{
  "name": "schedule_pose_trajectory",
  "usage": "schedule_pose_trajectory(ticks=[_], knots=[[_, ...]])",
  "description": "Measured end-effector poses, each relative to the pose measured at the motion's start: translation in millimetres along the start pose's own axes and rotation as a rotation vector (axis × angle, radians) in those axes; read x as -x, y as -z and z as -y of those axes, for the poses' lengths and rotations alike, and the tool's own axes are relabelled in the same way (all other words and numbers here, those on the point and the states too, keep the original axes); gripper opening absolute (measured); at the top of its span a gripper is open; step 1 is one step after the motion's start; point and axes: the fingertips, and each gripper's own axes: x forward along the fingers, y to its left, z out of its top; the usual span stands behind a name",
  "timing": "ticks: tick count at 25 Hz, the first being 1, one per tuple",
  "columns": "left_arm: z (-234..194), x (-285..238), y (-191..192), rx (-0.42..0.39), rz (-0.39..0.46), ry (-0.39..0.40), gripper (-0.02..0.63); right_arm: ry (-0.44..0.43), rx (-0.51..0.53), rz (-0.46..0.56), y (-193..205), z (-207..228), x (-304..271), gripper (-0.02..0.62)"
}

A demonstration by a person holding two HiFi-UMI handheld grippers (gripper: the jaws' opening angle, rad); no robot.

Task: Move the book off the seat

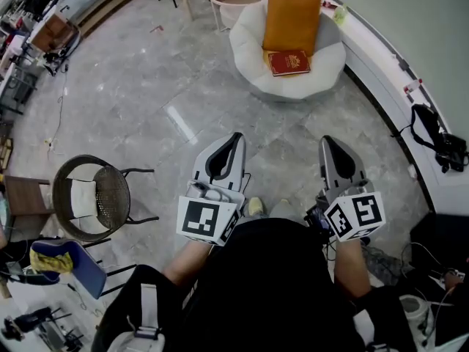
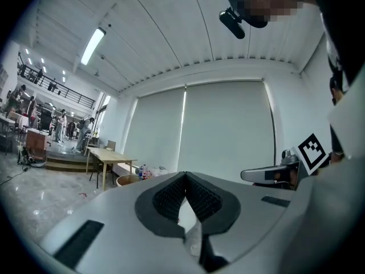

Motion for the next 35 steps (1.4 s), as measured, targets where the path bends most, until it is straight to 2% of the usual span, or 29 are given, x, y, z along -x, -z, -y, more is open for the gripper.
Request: schedule_pose_trajectory(ticks=[17, 35], knots=[[-5.6, -6.1, -8.3, 0.010, 0.015, 0.053, 0.011, 0.007, 0.003, 0.013, -4.3, -9.4, -7.7, 0.009], [-14.0, -10.2, -3.0, 0.009, -0.003, 0.036, 0.011, 0.031, 0.022, 0.020, -9.9, -2.0, -11.7, 0.011]])
